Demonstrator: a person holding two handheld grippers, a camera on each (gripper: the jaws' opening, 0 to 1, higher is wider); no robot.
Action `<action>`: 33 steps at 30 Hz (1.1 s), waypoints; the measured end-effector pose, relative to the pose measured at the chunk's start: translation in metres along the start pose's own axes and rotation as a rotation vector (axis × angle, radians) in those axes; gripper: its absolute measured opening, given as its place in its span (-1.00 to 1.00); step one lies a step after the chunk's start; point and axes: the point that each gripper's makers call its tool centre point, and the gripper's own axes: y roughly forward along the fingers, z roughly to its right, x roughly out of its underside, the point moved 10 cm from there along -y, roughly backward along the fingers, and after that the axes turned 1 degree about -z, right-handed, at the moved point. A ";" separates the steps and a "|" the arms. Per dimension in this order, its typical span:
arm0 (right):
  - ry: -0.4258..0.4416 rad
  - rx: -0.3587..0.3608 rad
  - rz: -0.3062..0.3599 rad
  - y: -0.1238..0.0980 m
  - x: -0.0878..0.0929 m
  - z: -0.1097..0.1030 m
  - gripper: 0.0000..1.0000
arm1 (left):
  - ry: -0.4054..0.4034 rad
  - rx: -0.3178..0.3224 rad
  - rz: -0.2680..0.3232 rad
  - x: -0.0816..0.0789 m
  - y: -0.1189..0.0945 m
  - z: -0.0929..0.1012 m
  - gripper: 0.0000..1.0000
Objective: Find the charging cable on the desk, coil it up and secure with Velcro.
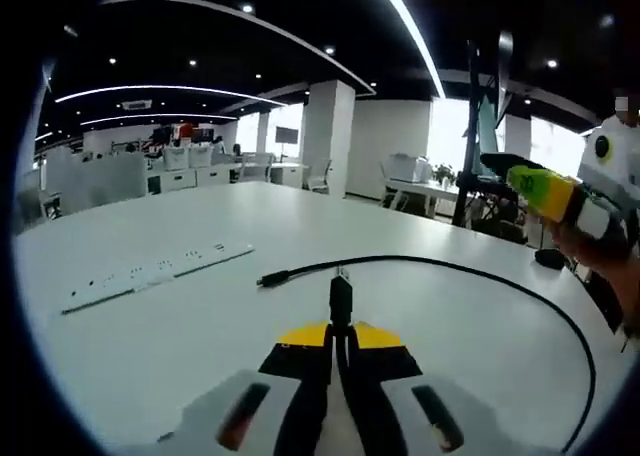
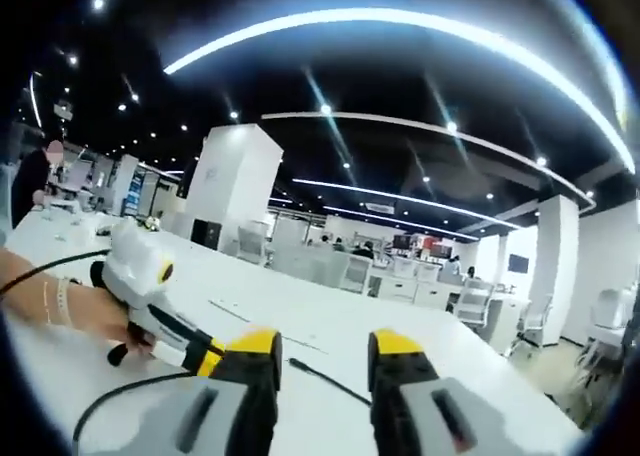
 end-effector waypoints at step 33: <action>-0.209 -0.447 -0.395 0.176 0.091 0.015 -0.58 | -0.017 0.027 -0.067 0.011 -0.003 -0.004 -0.85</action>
